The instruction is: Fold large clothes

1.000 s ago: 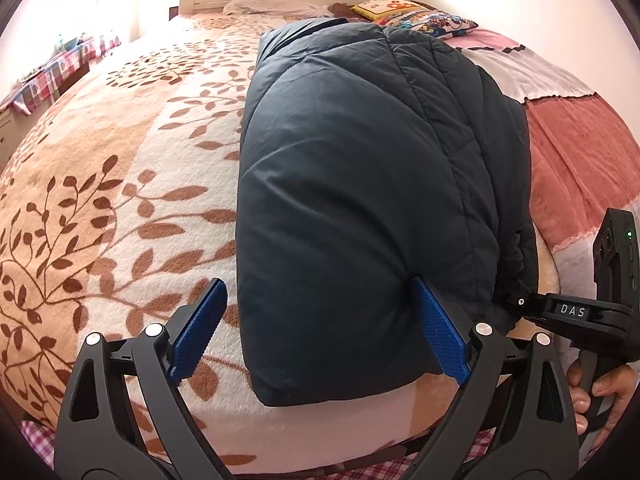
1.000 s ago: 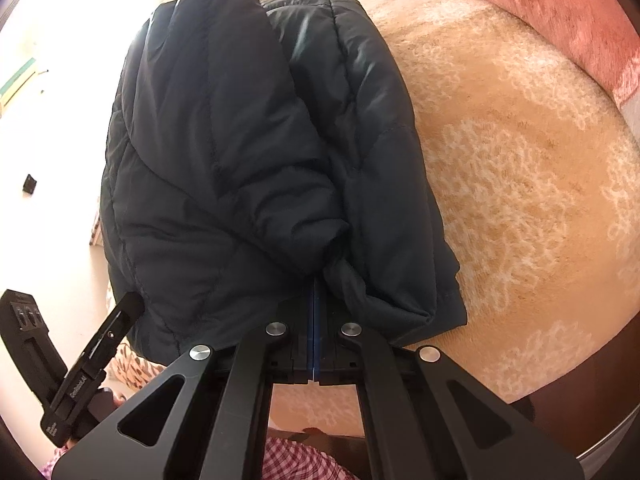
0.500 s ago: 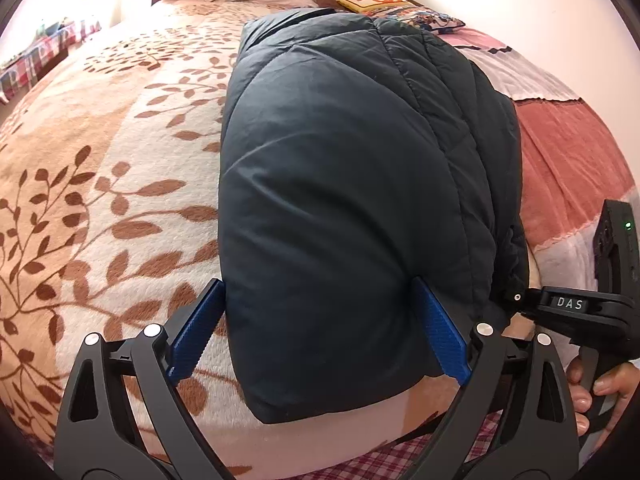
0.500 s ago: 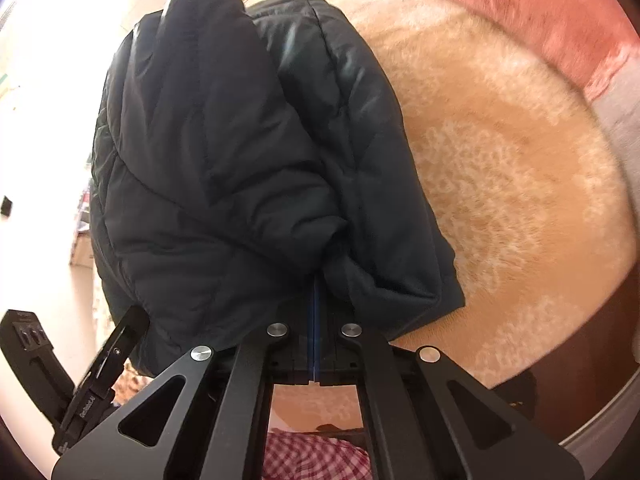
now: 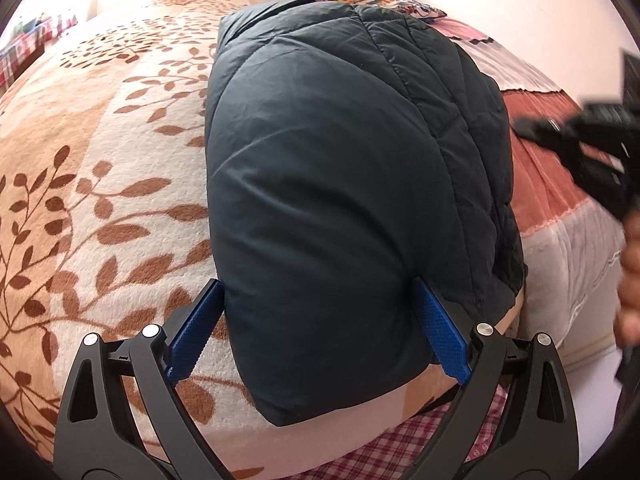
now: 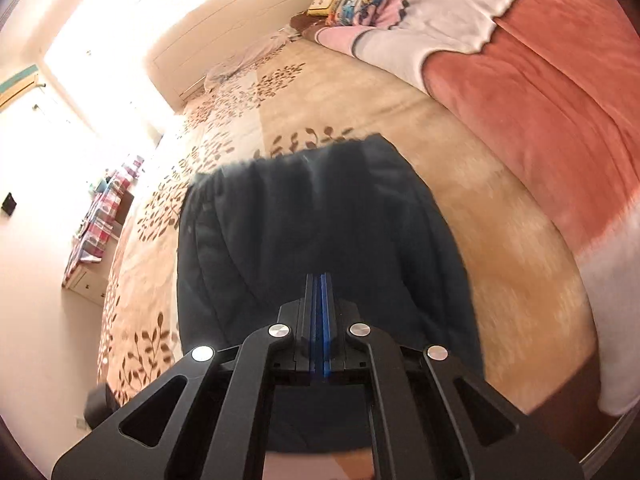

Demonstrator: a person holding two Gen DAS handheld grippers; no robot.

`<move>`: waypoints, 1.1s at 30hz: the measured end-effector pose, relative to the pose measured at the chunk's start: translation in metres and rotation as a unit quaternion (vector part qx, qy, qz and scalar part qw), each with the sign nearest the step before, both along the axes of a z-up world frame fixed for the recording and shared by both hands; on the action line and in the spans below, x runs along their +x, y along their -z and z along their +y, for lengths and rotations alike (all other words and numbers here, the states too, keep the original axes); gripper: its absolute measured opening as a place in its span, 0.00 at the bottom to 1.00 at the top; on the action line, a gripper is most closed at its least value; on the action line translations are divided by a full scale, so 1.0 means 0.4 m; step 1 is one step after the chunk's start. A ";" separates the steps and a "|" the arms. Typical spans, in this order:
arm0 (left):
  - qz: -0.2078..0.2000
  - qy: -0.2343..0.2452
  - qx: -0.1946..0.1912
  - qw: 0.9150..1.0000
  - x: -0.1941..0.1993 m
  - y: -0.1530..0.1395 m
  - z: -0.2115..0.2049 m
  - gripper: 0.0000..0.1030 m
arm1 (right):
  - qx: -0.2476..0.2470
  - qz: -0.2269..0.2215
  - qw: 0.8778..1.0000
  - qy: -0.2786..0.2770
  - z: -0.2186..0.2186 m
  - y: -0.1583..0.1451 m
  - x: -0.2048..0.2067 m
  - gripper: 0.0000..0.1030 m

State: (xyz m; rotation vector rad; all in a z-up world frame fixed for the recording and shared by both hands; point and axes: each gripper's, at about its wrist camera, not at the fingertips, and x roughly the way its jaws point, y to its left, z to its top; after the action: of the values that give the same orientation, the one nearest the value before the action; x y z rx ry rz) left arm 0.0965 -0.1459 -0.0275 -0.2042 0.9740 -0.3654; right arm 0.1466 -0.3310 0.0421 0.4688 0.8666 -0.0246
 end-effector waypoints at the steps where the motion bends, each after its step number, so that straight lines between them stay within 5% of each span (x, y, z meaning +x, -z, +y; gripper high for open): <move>1: 0.003 0.002 -0.003 1.000 0.003 0.001 0.002 0.91 | -0.004 0.002 1.000 0.002 0.005 0.000 0.028 0.02; 11: 0.020 0.017 -0.011 1.000 0.023 0.007 0.013 0.93 | -0.028 0.055 0.998 0.028 -0.019 0.087 0.167 0.00; 22: 0.015 0.022 -0.004 1.000 0.028 0.008 -0.001 0.95 | -0.090 0.126 0.988 -0.009 0.012 0.200 0.243 0.00; 33: 0.020 0.005 0.008 1.000 0.020 0.011 -0.018 0.95 | -0.055 0.132 0.990 -0.019 -0.020 0.231 0.251 0.00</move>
State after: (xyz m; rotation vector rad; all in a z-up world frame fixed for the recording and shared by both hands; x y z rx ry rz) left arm 0.1044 -0.1531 -0.0318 -0.1935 1.0174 -0.3639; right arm 0.2471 -0.3391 -0.0501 0.3497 1.1280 -0.1006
